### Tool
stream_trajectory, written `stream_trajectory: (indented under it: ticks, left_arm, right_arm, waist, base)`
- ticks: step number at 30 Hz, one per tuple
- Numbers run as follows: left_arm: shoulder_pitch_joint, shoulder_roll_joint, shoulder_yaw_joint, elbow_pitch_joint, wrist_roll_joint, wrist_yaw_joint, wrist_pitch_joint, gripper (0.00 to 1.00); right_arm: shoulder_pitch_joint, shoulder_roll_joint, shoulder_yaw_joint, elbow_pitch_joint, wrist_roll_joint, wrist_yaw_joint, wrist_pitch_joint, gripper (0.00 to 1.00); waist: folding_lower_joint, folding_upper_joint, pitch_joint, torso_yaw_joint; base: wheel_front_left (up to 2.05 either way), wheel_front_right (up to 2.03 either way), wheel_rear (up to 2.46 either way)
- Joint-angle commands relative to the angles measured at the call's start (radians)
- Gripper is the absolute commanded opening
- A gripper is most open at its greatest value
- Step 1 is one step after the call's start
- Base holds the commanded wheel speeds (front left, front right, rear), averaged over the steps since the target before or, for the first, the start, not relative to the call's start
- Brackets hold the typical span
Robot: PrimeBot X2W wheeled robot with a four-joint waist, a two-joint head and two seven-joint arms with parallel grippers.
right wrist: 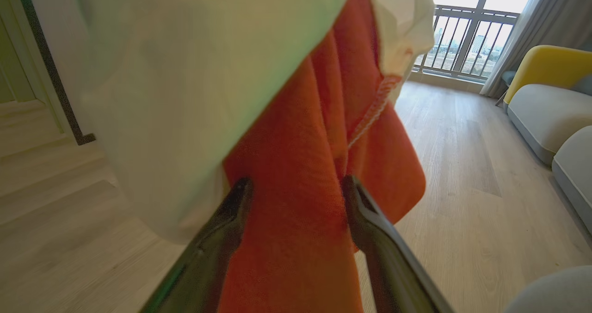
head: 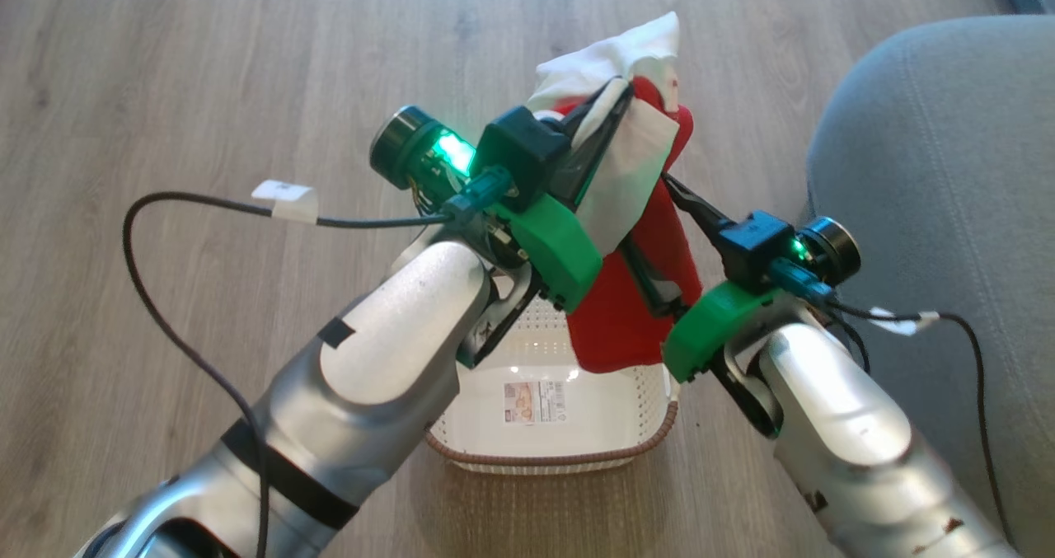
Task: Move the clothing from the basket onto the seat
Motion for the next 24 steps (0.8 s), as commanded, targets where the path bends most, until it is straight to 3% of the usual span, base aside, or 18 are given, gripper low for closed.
stream_trajectory:
  ticks: [1,9,10,11,12,13,19,20,21,23,24]
  left_arm:
    - [-0.032,0.014,0.025,-0.037,-0.010,-0.001,-0.001,0.00]
    - [-0.040,0.010,-0.019,-0.048,-0.035,0.001,-0.008,0.00]
    - [-0.041,0.010,-0.025,-0.049,-0.037,0.002,-0.009,0.00]
    - [-0.042,0.010,-0.031,-0.049,-0.040,0.003,-0.010,0.00]
    - [-0.042,0.010,-0.036,-0.050,-0.043,0.004,-0.012,0.00]
    - [-0.043,0.010,-0.042,-0.050,-0.047,0.006,-0.013,0.00]
    - [-0.044,0.010,-0.060,-0.035,-0.063,0.011,-0.018,0.00]
    - [-0.042,0.010,-0.061,-0.033,-0.067,0.009,-0.021,0.04]
    - [-0.041,0.009,-0.063,-0.029,-0.069,0.005,-0.022,0.30]
    - [-0.039,0.010,-0.068,-0.022,-0.074,-0.002,-0.024,1.00]
    - [-0.038,0.011,-0.071,-0.017,-0.075,-0.006,-0.024,1.00]
  right_arm:
    - [-0.043,0.007,0.022,-0.008,-0.006,0.000,-0.006,1.00]
    - [-0.159,0.046,0.117,0.213,0.023,0.000,0.009,1.00]
    - [-0.170,0.049,0.129,0.235,0.032,0.000,0.009,0.85]
    - [-0.179,0.052,0.139,0.256,0.050,0.000,0.008,0.49]
    - [-0.189,0.054,0.146,0.272,0.065,0.000,0.007,0.19]
    - [-0.199,0.055,0.153,0.286,0.075,0.000,0.005,0.00]
    - [-0.218,0.058,0.141,0.285,0.122,0.000,-0.006,0.00]
    - [-0.215,0.058,0.130,0.273,0.124,0.000,-0.006,0.00]
    - [-0.210,0.057,0.117,0.258,0.123,0.000,-0.006,0.00]
    - [-0.198,0.051,0.089,0.225,0.117,0.000,-0.006,0.00]
    - [-0.190,0.047,0.072,0.207,0.114,0.000,-0.006,0.00]
  waist:
    - [0.0000,-0.0001,0.000,0.012]
    - [0.0000,-0.0001,0.001,0.059]
    - [0.0000,-0.0001,0.002,0.064]
    - [0.0000,-0.0001,0.003,0.067]
    - [0.0000,-0.0001,0.004,0.071]
    - [0.0000,-0.0001,0.006,0.074]
    - [0.0000,-0.0001,0.014,0.069]
    - [0.0000,-0.0001,0.016,0.064]
    - [0.0000,-0.0001,0.018,0.059]
    - [0.0000,-0.0001,0.021,0.046]
    - [0.0000,-0.0001,0.022,0.038]
  base:
    - [0.00,0.00,0.00]
    - [0.00,0.00,0.00]
    - [0.00,0.00,0.00]
    - [0.00,0.00,0.00]
    - [0.00,0.00,0.00]
    - [0.00,0.00,0.00]
    - [0.00,0.00,0.00]
    - [0.00,0.00,0.00]
    - [0.00,0.00,0.00]
    - [0.00,0.00,0.00]
    - [0.00,0.00,0.00]
